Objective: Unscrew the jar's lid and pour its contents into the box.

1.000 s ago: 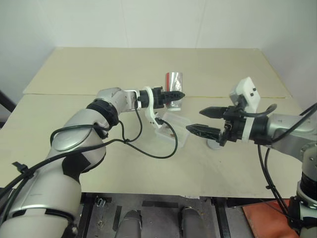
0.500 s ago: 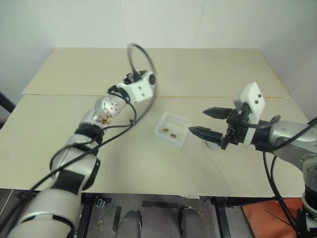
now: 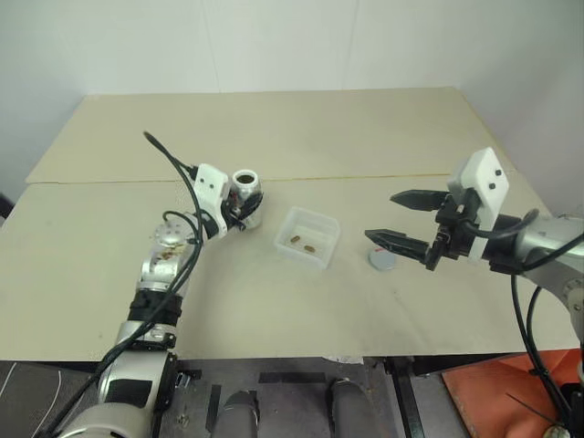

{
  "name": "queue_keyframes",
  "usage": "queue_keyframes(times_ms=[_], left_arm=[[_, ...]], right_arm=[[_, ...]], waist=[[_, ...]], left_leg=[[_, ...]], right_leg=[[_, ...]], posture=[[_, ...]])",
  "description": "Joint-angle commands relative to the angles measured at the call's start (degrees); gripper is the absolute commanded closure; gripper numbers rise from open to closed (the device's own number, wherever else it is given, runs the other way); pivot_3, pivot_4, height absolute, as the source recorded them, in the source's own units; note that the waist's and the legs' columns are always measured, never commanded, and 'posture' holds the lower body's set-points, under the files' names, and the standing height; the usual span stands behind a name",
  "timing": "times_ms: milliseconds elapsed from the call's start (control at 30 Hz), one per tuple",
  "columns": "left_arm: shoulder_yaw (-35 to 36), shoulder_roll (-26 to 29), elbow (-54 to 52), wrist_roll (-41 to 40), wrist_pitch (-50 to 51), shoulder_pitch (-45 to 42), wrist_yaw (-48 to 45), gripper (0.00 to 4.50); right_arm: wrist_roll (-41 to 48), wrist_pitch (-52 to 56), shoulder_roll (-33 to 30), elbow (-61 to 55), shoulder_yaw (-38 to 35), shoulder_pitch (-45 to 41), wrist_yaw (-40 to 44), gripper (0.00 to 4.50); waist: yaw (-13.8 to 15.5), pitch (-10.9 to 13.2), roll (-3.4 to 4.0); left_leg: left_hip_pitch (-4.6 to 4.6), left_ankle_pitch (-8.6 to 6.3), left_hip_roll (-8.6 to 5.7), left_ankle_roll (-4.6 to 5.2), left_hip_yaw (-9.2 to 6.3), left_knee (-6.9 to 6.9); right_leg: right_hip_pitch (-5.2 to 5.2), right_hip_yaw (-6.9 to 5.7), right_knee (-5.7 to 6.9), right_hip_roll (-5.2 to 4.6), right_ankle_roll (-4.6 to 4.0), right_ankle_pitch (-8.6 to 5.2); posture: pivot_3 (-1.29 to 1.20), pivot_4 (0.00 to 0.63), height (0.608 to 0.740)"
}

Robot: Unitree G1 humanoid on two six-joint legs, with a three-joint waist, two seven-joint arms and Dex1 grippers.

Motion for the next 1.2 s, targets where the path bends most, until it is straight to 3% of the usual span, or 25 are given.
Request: queue_keyframes(times_ms=[33,267,500,733,933,1067,1200], left_arm=[[1.4,-0.3,0.0,0.7,-3.5,0.1,1.2,2.21],[0.9,1.1,0.3,1.3,-4.9,2.5,-1.7,0.04],[2.7,6.6,-9.4,-0.1,-0.8,7.8,-4.0,0.04],[10.1,23.4,-29.5,-14.3,13.9,19.0,-20.6,0.04],[20.6,34.6,-28.2,-24.8,12.1,23.5,-41.4,0.04],[24.1,37.8,-24.5,-24.6,11.9,21.6,-41.6,0.04],[26.3,38.7,-27.9,-25.5,13.9,24.4,-40.8,0.04]], right_arm=[[-0.3,-1.6,-1.2,-1.3,-1.4,0.0,0.6,0.01],[-0.3,-1.3,-1.1,-1.3,-0.8,-0.3,0.2,0.00],[-0.4,-1.6,-1.1,-0.7,-0.9,0.1,0.5,0.00],[0.9,-1.6,-1.7,-1.3,-4.9,3.1,1.3,0.00],[1.6,-3.6,-2.0,-2.2,-7.2,5.9,3.5,0.00],[-2.8,-8.5,-3.9,-2.2,-7.0,10.4,7.0,0.00],[-4.3,-10.9,-3.0,-1.2,-5.6,11.6,7.2,0.00]], waist=[[0.1,0.0,0.00],[0.0,0.0,0.00],[-0.1,0.0,0.00],[-0.1,0.0,0.02],[0.4,0.0,0.03],[0.7,0.0,0.03],[0.6,0.0,0.03]], left_leg=[[0.00,0.00,0.00,0.00,0.00,0.00],[0.04,0.00,0.00,0.01,0.01,0.00],[0.01,0.00,0.01,0.01,0.01,0.00],[0.00,-0.02,0.08,0.04,0.01,-0.07],[0.02,-0.05,0.11,0.08,0.08,-0.08],[0.09,-0.08,0.13,0.15,0.09,-0.10],[0.07,-0.12,0.12,0.21,0.14,-0.09]], right_leg=[[0.00,-0.01,0.00,0.00,0.00,0.00],[0.00,0.00,-0.03,0.00,0.00,0.00],[-0.03,0.00,0.00,0.00,-0.01,0.00],[-0.09,0.01,0.04,0.03,-0.03,-0.01],[-0.09,0.01,-0.06,0.03,-0.09,-0.06],[-0.05,0.01,-0.06,0.04,-0.14,-0.09],[-0.04,0.02,-0.11,0.03,-0.12,-0.09]], posture=[[0.00,0.150,0.740],[0.00,0.150,0.740],[0.00,0.150,0.740],[0.00,0.150,0.740],[0.00,0.150,0.740],[0.00,0.150,0.740],[0.00,0.150,0.740]])
